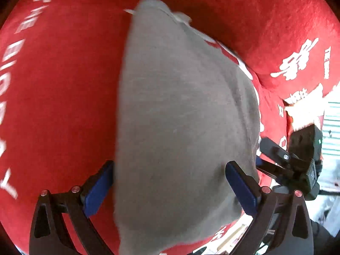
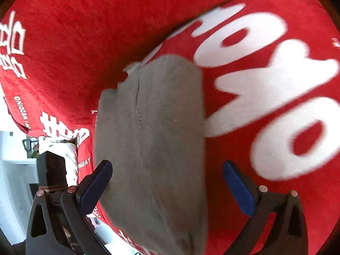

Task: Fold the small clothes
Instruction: 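Grasp the folded grey sweater's side with the left tool while the right tool grasps beside it, then lift the sweater side with both tools and fold it over the bundle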

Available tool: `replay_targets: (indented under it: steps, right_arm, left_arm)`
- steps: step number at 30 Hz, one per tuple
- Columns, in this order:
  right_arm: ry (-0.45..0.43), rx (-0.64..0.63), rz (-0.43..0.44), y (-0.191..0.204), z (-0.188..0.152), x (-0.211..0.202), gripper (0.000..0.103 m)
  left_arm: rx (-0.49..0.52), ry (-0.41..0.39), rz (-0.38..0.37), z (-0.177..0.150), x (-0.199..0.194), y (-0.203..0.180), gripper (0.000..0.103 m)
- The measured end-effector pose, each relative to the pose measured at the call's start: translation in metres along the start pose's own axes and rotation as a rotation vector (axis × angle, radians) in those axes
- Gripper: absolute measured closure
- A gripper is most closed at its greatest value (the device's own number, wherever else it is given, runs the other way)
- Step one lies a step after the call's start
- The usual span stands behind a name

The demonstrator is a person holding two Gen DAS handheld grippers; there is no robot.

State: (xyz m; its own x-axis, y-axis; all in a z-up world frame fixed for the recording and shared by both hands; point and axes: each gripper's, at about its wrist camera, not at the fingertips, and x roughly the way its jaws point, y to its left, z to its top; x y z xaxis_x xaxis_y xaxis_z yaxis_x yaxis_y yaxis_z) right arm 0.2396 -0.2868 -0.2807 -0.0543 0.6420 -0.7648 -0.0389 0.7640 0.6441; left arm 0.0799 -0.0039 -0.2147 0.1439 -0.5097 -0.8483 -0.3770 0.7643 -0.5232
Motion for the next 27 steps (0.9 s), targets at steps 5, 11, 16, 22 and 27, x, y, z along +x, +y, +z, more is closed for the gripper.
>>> replay_targets:
  steps: [5, 11, 16, 22, 27]
  right_arm:
    - [0.007, -0.047, 0.006, 0.02, 0.006, 0.019, 0.0]
    - [0.094, -0.169, -0.128, 0.043, 0.001, 0.03, 0.051]
    - [0.089, -0.214, -0.171, 0.058, -0.006, 0.023, 0.056]
    - [0.091, -0.247, -0.185, 0.076, -0.011, 0.016, 0.058]
    - [0.108, -0.278, -0.205, 0.084, -0.02, 0.011, 0.058]
  left_arm:
    - [0.072, -0.003, 0.024, 0.016, 0.013, -0.014, 0.001]
    - [0.155, -0.034, 0.11, 0.014, 0.008, -0.029, 0.033]
    - [0.18, -0.052, 0.134, 0.009, 0.002, -0.041, 0.048]
    - [0.192, -0.063, 0.15, -0.005, -0.012, -0.043, 0.052]
    - [0.194, -0.063, 0.163, -0.016, -0.015, -0.048, 0.052]
